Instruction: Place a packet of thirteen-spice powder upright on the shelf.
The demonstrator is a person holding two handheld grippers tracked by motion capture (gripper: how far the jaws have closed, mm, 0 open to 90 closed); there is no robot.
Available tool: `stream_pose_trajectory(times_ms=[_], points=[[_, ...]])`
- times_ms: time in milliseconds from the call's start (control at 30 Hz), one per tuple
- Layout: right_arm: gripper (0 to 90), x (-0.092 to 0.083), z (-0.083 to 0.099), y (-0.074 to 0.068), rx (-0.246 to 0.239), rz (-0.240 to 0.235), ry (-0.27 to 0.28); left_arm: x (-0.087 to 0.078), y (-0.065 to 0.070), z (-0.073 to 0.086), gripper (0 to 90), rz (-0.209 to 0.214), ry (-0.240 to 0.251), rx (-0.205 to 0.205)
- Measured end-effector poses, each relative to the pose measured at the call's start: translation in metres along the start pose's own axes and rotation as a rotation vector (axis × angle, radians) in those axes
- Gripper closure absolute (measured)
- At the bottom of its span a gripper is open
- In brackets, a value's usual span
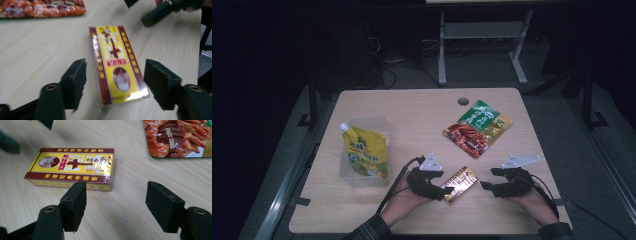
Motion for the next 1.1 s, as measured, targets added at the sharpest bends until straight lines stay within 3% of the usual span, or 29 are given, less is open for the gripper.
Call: stream_pose_trajectory(times_ms=[200,367,667,767,867,1000,1100], points=[[33.1,0.001,-0.001,-0.001,0.006,0.002,0.000,0.008,0.011,0.013,17.0,-0.037,-0.034,0.013],[33.2,0.001,-0.001,0.000,0.006,0.003,0.002,0.016,0.015,0.018,16.0,-0.067,-0.049,0.020],[33.1,0.001,-0.001,0.000,0.006,0.001,0.003,0.020,0.017,0.023,22.0,-0.080,-0.078,0.047],[33.1,0.001,-0.002,-0.001,0.009,-0.003,0.007,0.020,0.018,0.023,29.2,-0.066,-0.082,0.041],[33.4,0.001,-0.002,-0.001,0.013,-0.003,0.008,0.020,0.018,0.023,30.0,-0.066,-0.084,0.042],[39.2,0.001,-0.006,0.000,0.015,-0.006,0.024,0.015,0.010,0.022,31.4,-0.049,-0.105,0.047],[50.2,0.003,-0.011,0.000,0.008,-0.010,0.040,0.012,0.004,0.022,31.7,-0.024,-0.114,0.052]])
Point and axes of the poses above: each handheld gripper's, and its own axes: x roughly forward along the jaws, z roughly out of its underside, y roughly to its right, the point moved 1 cm from there along x, roughly forward along the jaws, and after that the axes turned 6 degrees about y, right-handed, at the moved point
